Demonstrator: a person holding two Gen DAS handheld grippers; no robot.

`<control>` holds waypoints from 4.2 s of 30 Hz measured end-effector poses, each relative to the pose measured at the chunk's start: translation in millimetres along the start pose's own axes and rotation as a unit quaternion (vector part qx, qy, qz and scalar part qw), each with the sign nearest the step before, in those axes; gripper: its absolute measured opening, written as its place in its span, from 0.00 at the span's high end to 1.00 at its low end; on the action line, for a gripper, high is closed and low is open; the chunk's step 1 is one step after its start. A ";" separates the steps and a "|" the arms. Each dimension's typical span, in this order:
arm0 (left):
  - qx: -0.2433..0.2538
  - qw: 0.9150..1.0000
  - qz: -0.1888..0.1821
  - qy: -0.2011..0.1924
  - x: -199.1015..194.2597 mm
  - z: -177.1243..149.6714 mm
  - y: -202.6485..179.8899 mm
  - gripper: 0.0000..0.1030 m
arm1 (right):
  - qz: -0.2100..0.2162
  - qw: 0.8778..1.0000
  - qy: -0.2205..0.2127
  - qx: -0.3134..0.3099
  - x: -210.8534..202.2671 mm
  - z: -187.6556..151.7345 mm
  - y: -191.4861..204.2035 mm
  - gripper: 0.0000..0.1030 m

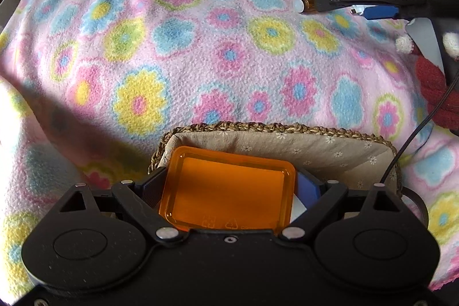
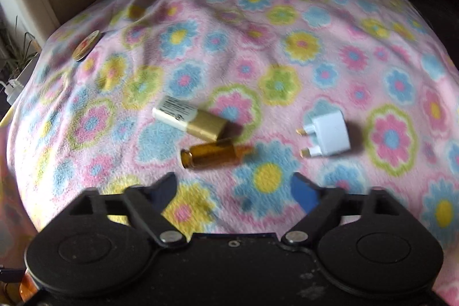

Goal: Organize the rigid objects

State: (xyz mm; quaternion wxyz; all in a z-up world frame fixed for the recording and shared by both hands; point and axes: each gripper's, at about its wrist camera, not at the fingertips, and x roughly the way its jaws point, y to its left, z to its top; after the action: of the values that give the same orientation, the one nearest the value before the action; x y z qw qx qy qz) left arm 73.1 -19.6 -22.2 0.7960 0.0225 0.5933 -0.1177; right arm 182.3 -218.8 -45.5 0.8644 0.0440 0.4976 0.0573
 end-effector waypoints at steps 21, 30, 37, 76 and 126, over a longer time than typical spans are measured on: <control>0.002 1.000 0.008 -0.006 -5.3 -1.4 -0.4 0.16 | -0.021 0.996 0.035 0.074 -6.4 -12.7 9.0 0.50; -0.020 1.000 0.000 -0.023 -26.5 -14.6 -4.6 0.16 | -0.009 0.990 0.017 0.140 -88.7 -63.8 7.1 0.50; -0.019 0.999 0.006 -0.038 -41.2 -31.8 -12.7 0.16 | -0.010 0.988 0.014 0.157 -135.2 -108.3 24.9 0.50; -0.051 0.998 0.037 -0.021 -37.7 -51.3 -6.4 0.16 | -0.070 0.992 0.056 0.089 -175.5 -178.7 88.8 0.49; -0.036 0.997 0.063 -0.021 -38.7 -54.6 -10.6 0.15 | -0.077 0.990 0.051 0.110 -174.0 -179.0 83.6 0.28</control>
State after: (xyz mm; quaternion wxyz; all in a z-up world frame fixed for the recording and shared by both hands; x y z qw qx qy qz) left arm 9.2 -14.1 -0.4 0.8144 0.0290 0.5776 -0.0466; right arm -63.9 -157.5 24.8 0.8293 0.0975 0.5467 -0.0625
